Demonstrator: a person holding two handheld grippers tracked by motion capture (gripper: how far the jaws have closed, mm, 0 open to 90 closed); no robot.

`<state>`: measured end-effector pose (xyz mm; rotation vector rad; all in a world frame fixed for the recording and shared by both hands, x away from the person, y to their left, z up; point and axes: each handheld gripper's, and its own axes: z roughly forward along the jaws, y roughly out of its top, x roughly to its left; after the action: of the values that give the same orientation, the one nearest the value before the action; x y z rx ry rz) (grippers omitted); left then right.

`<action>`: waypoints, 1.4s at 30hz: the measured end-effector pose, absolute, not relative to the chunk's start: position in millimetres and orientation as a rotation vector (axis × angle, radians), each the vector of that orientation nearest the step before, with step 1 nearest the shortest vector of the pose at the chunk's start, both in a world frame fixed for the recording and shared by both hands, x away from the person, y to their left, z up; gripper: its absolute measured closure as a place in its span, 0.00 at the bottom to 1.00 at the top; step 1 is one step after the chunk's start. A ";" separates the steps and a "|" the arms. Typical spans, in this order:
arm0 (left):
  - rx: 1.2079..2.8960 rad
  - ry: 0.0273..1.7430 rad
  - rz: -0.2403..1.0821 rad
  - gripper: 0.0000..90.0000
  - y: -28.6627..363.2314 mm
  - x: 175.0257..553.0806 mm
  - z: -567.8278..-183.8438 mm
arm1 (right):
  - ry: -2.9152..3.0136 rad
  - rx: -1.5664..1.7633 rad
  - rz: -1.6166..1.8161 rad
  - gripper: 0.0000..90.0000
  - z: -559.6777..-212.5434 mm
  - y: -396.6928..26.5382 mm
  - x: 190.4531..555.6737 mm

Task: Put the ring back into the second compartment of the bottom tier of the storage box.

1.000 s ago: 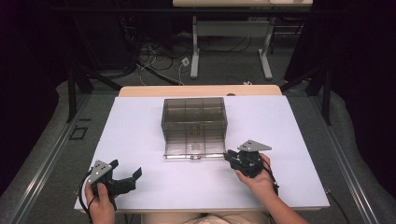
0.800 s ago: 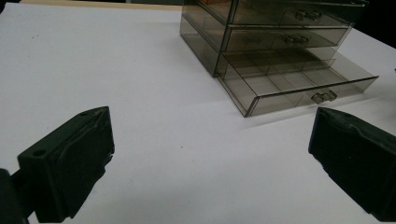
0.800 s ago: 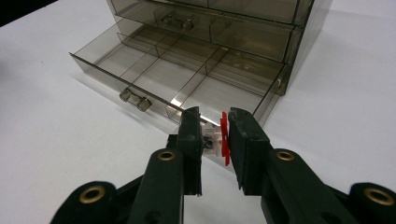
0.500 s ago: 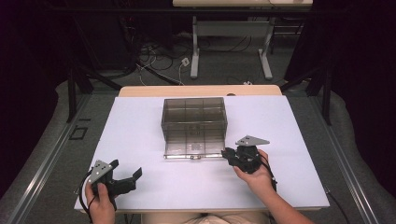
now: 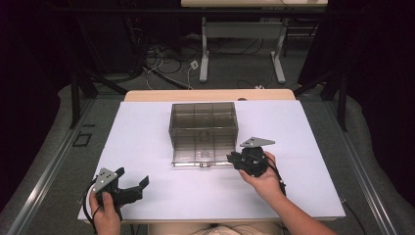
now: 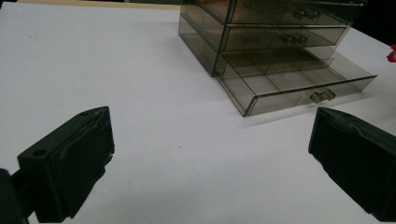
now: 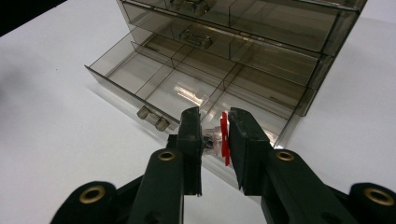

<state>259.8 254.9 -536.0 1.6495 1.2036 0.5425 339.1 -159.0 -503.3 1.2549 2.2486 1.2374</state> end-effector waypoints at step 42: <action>1.644 1.201 0.536 0.01 256.3 259.9 -536.2 | 2.304 1.245 1.191 0.83 -497.1 -111.9 368.1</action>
<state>259.9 256.3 -536.2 1.6438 1.2009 0.5357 368.1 -111.9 -497.1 1.2449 2.3036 1.1909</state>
